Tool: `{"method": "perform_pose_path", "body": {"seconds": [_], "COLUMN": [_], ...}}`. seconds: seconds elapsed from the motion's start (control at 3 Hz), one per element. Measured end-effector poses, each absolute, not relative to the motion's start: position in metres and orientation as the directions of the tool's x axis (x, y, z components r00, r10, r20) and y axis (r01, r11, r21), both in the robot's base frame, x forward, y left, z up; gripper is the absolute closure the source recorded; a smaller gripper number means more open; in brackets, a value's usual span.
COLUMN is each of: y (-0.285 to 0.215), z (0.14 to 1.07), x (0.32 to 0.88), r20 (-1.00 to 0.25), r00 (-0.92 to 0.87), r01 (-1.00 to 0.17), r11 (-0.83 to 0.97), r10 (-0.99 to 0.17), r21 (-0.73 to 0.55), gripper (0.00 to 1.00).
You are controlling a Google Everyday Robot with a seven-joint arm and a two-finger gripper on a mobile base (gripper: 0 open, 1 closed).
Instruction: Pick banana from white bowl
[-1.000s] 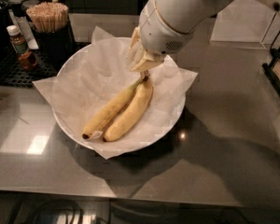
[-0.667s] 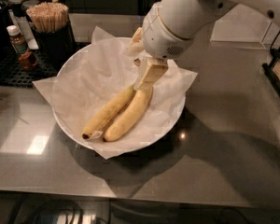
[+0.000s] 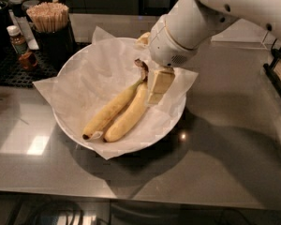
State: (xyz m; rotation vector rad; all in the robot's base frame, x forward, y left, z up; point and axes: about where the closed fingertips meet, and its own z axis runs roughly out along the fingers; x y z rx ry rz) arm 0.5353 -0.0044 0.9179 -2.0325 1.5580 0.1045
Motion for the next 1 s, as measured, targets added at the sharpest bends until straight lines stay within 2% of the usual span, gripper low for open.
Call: {"method": "perform_pose_path", "body": {"seconds": [1.0], "y": [-0.018], "z": [0.925], "x": [0.539], "r20": [-0.388], "r00": [0.282], "r01": [-0.900], "r11": [-0.101], "r10": [-0.878], "r21": [-0.425], "gripper": [0.82]}}
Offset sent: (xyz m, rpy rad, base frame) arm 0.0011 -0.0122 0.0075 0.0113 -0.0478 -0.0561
